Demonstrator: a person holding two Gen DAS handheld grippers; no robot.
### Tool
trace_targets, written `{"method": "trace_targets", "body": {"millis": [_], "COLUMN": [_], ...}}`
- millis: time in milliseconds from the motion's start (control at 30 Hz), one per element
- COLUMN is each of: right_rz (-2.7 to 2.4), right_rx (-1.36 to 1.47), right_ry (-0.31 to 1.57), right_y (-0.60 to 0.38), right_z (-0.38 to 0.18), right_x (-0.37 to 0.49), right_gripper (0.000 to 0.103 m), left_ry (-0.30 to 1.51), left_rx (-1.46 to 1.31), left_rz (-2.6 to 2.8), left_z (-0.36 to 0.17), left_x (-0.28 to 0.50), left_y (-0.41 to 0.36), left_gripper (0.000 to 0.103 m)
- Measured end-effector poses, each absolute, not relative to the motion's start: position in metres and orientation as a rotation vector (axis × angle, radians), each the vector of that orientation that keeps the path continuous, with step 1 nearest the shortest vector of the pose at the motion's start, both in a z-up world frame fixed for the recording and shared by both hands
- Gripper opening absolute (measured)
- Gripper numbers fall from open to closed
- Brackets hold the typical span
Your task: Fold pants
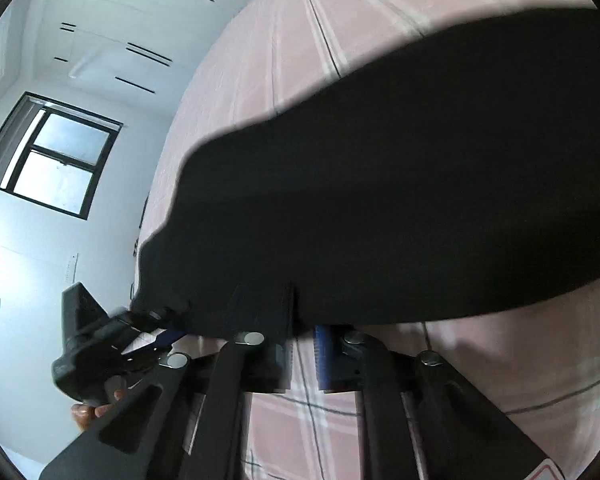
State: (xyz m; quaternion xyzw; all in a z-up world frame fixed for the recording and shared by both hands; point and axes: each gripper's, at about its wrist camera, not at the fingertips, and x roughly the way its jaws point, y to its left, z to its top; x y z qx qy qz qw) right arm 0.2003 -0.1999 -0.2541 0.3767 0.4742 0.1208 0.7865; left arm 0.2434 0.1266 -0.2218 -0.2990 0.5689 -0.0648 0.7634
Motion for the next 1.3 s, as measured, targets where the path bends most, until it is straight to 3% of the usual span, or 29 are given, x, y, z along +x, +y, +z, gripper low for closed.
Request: {"method": "trace_targets", "body": {"millis": [100, 200, 233, 267, 300, 367, 433, 467, 500, 533, 767, 867, 933, 967, 1000, 1067, 1167, 1233, 1300], "right_rz": [0.295, 0.287, 0.236, 0.243, 0.230, 0.187, 0.227, 0.253, 0.286, 0.312, 0.511, 0.516, 0.544, 0.560, 0.582, 0.646, 0.750, 0.791, 0.763], "right_rx": [0.711, 0.665, 0.631, 0.656, 0.652, 0.560, 0.478, 0.428, 0.386, 0.357, 0.198, 0.194, 0.219, 0.214, 0.203, 0.154, 0.077, 0.046, 0.062], "right_ry": [0.895, 1.045, 1.156, 1.136, 1.120, 1.044, 0.976, 0.959, 0.940, 0.932, 1.067, 1.101, 1.128, 1.142, 1.154, 1.171, 1.158, 1.186, 1.195], "right_y": [-0.197, -0.198, -0.198, -0.205, -0.208, -0.212, -0.210, -0.203, -0.194, -0.186, -0.102, -0.083, -0.081, -0.085, -0.085, -0.076, -0.069, -0.068, -0.070], "right_z": [-0.220, -0.263, -0.287, -0.290, -0.283, -0.250, -0.224, -0.212, -0.201, -0.194, -0.205, -0.215, -0.228, -0.233, -0.235, -0.240, -0.231, -0.238, -0.238], "right_x": [0.190, 0.179, 0.177, 0.168, 0.163, 0.160, 0.165, 0.190, 0.211, 0.227, 0.388, 0.417, 0.427, 0.426, 0.423, 0.417, 0.399, 0.391, 0.399], "right_gripper": [0.007, 0.006, 0.000, 0.001, 0.013, 0.013, 0.026, 0.042, 0.048, 0.048, 0.048, 0.064, 0.064, 0.058, 0.042, 0.023, 0.020, 0.020, 0.024], "left_ry": [1.146, 1.217, 1.227, 1.209, 1.184, 1.115, 1.064, 1.050, 1.039, 1.033, 1.078, 1.106, 1.104, 1.103, 1.100, 1.083, 1.039, 1.027, 1.055], "left_rx": [-0.625, -0.478, -0.461, -0.448, -0.402, -0.310, -0.254, -0.238, -0.218, -0.196, -0.092, -0.130, -0.120, -0.111, -0.102, -0.091, -0.135, -0.170, -0.189], "left_rz": [-0.157, -0.068, -0.061, -0.062, -0.048, -0.031, -0.046, -0.049, -0.054, -0.056, -0.048, -0.056, -0.054, -0.050, -0.048, -0.041, -0.054, -0.053, -0.037], "left_z": [-0.201, -0.221, -0.229, -0.227, -0.219, -0.199, -0.183, -0.179, -0.176, -0.174, -0.194, -0.207, -0.212, -0.214, -0.216, -0.216, -0.205, -0.203, -0.211], "left_x": [0.229, 0.223, 0.220, 0.220, 0.217, 0.212, 0.212, 0.213, 0.216, 0.218, 0.218, 0.217, 0.217, 0.216, 0.215, 0.218, 0.227, 0.239, 0.259], "left_y": [0.137, 0.130, 0.129, 0.123, 0.118, 0.107, 0.089, 0.081, 0.071, 0.061, 0.074, 0.099, 0.104, 0.105, 0.106, 0.111, 0.118, 0.122, 0.125], "left_gripper": [0.015, 0.015, 0.015, 0.017, 0.018, 0.020, 0.028, 0.040, 0.054, 0.058, 0.058, 0.058, 0.058, 0.058, 0.058, 0.058, 0.059, 0.067, 0.068]}}
